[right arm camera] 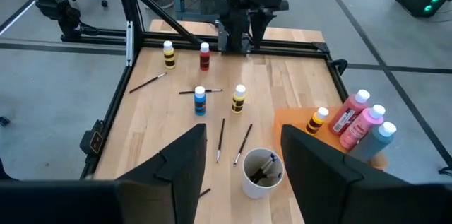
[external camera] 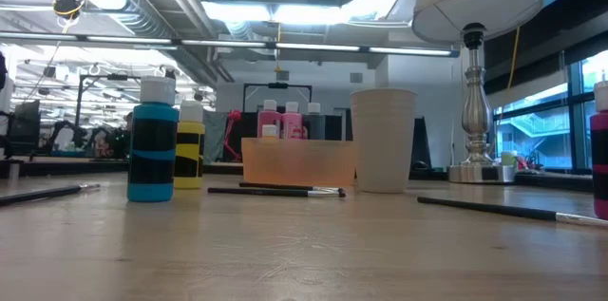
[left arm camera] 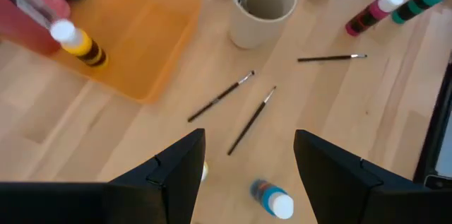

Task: Pick & Place Paint Supplies
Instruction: Put the light yellow paint bottle into the orange bin

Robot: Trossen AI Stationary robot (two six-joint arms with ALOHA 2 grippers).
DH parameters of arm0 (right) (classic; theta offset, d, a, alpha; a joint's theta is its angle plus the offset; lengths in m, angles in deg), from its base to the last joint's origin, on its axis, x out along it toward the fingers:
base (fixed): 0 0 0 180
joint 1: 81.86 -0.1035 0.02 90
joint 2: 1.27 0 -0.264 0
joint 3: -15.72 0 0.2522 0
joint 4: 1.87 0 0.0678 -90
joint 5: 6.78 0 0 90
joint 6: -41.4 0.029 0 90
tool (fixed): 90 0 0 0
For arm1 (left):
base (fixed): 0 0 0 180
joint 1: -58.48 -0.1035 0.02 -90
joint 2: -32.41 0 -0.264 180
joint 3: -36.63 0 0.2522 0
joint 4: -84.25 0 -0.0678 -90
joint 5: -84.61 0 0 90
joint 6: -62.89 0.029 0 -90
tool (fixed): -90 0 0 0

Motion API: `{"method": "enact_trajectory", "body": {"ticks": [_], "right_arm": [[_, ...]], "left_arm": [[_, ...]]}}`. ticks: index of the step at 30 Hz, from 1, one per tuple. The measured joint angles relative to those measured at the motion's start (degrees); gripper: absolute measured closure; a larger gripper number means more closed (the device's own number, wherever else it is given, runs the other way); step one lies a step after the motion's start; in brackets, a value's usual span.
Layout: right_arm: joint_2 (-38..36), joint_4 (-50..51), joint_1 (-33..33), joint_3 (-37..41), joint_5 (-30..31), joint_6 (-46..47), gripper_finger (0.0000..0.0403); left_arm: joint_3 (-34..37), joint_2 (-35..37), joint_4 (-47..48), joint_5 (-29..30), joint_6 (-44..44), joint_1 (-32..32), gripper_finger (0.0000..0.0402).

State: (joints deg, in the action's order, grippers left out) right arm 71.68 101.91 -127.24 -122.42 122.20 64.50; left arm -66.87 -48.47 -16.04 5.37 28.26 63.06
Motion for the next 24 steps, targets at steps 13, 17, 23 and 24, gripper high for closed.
{"method": "enact_trajectory", "body": {"ticks": [13,17,23,24], "right_arm": [[0.00,0.00,0.00,0.00,-0.02,0.43,0.0216],[0.00,0.00,0.00,0.00,-0.02,0.89,0.0216],[0.12,0.00,0.00,0.00,0.04,0.87,0.0216],[0.22,0.00,0.00,0.00,0.18,0.85,0.0216]], "left_arm": [[0.01,-1.28,9.97,-2.04,-11.17,-3.68,0.0187],[0.00,-2.25,10.57,-3.18,-14.10,-3.67,0.0187],[0.00,-5.12,13.45,-3.38,-13.77,-3.46,0.0187],[0.00,-5.73,14.04,-3.38,-13.16,-3.46,0.0187]]}}
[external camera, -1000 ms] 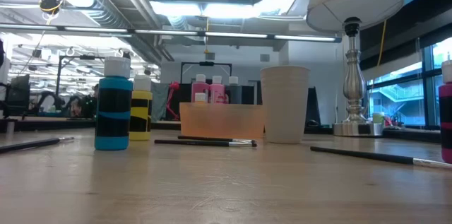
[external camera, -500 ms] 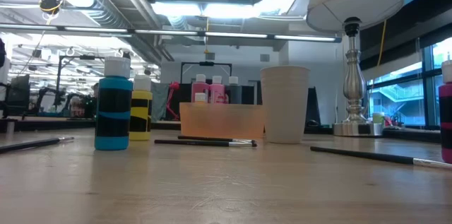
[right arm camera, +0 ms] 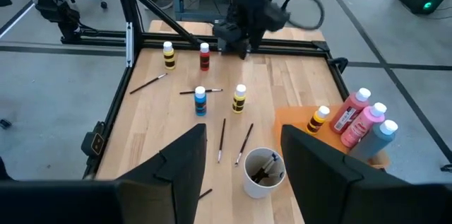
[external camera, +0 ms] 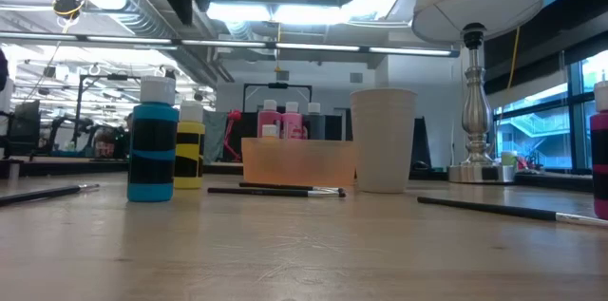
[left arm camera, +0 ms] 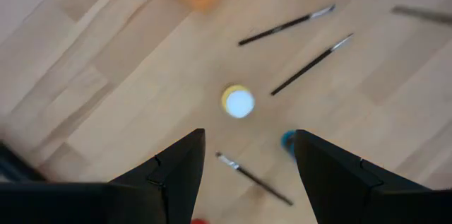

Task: Pick & Place Paint Supplies
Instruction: Put the light yellow paint bottle into the orange bin

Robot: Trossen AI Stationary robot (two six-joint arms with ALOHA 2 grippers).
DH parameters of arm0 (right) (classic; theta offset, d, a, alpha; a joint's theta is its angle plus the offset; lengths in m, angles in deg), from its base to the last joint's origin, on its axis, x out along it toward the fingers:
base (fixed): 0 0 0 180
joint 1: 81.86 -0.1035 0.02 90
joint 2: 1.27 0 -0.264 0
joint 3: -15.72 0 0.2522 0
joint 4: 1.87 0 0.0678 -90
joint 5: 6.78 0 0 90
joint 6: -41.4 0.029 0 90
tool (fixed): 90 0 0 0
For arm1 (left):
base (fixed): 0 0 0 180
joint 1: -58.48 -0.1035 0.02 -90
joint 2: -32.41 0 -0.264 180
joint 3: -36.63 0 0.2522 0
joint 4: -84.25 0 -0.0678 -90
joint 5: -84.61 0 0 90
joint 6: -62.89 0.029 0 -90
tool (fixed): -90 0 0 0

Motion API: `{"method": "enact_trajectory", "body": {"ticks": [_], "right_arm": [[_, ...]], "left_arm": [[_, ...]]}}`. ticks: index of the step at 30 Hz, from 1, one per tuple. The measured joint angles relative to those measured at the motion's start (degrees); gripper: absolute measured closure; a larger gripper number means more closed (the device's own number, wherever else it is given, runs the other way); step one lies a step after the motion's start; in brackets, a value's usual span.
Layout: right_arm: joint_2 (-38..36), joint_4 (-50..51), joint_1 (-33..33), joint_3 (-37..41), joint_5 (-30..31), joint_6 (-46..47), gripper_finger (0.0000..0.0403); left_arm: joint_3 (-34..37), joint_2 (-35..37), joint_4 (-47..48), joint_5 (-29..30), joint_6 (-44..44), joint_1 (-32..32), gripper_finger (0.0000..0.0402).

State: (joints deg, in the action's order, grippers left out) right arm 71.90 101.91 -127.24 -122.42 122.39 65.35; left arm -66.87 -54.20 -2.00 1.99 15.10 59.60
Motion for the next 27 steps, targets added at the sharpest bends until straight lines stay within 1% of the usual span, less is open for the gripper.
{"method": "enact_trajectory", "body": {"ticks": [3,7,14,19,22,27], "right_arm": [[0.26,-0.01,0.00,0.00,0.08,-0.27,0.0216],[0.50,0.00,0.00,0.00,0.12,-0.37,0.0216],[0.66,0.00,0.00,0.00,0.23,-0.91,0.0216],[0.67,0.00,0.00,0.00,0.23,-1.90,0.0216],[0.67,0.00,-0.01,0.00,0.23,-1.90,0.0216],[0.67,0.00,0.00,0.00,0.23,-1.91,0.0216]], "left_arm": [[0.00,-1.52,0.82,-1.27,1.68,0.00,0.0187],[0.00,-2.88,1.10,-7.23,1.93,0.00,0.0187],[0.00,-5.05,3.04,-7.39,1.95,-0.31,0.0187],[0.00,-8.93,3.77,-6.88,0.23,-1.34,0.0187],[0.01,-11.58,3.77,-6.99,1.91,-1.74,0.0187],[0.02,-13.83,2.69,-9.81,4.52,-2.10,0.0187]]}}
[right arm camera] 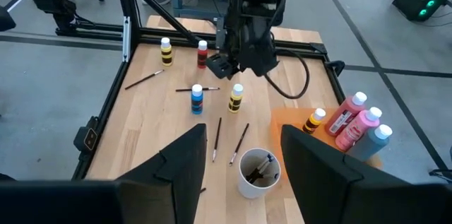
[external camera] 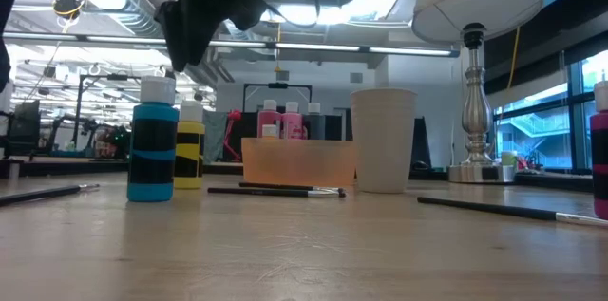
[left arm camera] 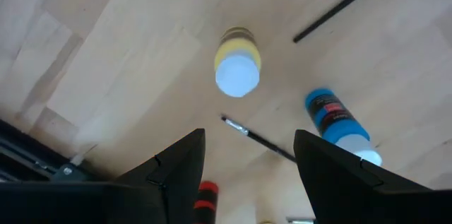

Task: Pick & Place Paint Supplies
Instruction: Put the light yellow paint bottle into the orange bin

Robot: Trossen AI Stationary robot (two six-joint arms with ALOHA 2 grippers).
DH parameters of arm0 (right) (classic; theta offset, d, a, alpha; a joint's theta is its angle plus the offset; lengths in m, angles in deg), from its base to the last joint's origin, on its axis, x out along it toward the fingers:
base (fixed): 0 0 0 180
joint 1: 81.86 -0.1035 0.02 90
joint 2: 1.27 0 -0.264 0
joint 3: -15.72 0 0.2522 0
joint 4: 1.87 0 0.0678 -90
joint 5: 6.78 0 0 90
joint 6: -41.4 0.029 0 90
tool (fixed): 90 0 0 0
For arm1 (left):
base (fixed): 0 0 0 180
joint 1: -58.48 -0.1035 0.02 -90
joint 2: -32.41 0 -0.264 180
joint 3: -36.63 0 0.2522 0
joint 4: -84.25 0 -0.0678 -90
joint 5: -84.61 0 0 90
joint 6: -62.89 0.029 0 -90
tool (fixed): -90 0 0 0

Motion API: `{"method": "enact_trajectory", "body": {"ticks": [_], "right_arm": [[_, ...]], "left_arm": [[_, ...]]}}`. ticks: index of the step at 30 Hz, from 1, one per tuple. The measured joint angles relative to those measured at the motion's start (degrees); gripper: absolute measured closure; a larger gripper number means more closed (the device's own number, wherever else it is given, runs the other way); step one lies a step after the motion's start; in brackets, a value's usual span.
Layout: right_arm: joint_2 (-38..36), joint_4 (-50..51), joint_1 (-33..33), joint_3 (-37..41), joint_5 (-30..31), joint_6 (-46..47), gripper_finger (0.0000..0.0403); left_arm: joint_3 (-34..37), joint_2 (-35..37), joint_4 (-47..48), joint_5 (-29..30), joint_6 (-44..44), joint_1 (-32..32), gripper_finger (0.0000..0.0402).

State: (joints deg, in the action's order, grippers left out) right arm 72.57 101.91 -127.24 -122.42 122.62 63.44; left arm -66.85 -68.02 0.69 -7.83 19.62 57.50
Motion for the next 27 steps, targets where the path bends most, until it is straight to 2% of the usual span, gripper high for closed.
{"method": "enact_trajectory", "body": {"ticks": [27], "right_arm": [[0.31,0.00,0.00,0.00,-0.02,1.10,0.0216]], "left_arm": [[0.00,-0.30,-2.81,4.17,1.51,0.02,0.0187]]}}
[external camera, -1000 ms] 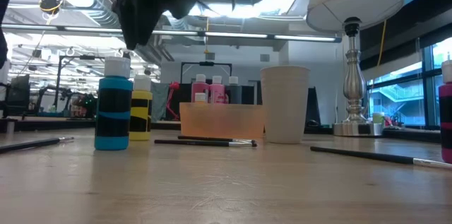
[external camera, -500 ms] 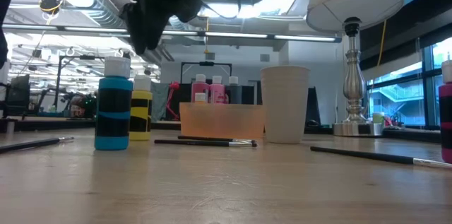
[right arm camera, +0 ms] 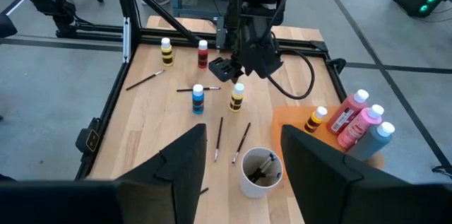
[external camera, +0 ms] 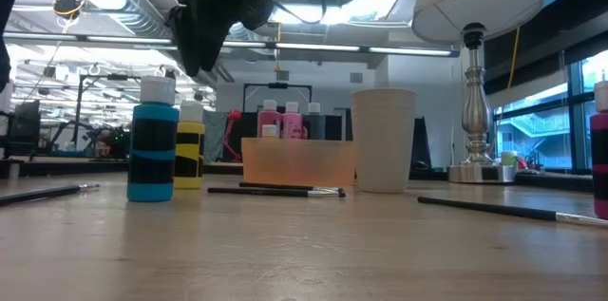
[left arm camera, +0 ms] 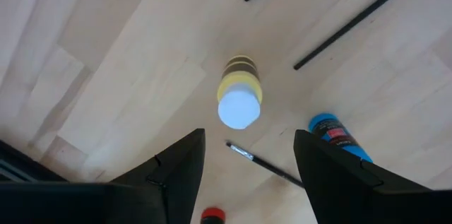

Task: Pick & Place Paint Supplies
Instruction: Put the light yellow paint bottle into the orange bin

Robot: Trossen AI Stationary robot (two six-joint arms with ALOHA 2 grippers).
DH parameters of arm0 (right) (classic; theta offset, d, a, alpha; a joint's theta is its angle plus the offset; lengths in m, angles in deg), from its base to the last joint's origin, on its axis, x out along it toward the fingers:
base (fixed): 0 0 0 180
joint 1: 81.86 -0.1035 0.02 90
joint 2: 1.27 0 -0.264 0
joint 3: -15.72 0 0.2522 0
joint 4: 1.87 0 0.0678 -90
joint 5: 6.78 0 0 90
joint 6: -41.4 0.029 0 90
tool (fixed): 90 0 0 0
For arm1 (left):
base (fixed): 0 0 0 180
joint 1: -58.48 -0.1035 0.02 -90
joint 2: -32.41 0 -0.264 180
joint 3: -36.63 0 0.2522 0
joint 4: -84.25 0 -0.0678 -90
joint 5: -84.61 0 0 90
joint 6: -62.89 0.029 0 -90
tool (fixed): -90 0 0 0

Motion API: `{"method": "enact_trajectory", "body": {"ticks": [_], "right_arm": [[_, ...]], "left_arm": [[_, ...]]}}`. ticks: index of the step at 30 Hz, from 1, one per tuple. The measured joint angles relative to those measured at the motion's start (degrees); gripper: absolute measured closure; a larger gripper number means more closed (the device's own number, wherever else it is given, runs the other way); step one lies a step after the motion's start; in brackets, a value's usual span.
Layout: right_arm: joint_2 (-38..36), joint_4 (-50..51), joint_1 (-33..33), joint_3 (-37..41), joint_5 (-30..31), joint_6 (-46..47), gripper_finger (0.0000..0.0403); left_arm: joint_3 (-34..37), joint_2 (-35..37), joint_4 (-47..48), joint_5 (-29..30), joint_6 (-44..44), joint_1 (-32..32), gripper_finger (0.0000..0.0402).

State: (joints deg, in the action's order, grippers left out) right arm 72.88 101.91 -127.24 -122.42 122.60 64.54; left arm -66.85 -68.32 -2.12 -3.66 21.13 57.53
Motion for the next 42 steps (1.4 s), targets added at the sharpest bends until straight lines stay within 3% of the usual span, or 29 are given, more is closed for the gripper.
{"method": "enact_trajectory", "body": {"ticks": [16,42], "right_arm": [[0.04,0.00,0.00,0.02,-0.04,-0.02,0.0216],[0.09,0.00,0.00,0.02,-0.02,-1.09,0.0216]], "left_arm": [[4.07,0.01,-2.32,0.29,1.45,-0.02,0.0187],[4.09,0.00,-4.72,-1.41,0.99,-0.04,0.0187]]}}
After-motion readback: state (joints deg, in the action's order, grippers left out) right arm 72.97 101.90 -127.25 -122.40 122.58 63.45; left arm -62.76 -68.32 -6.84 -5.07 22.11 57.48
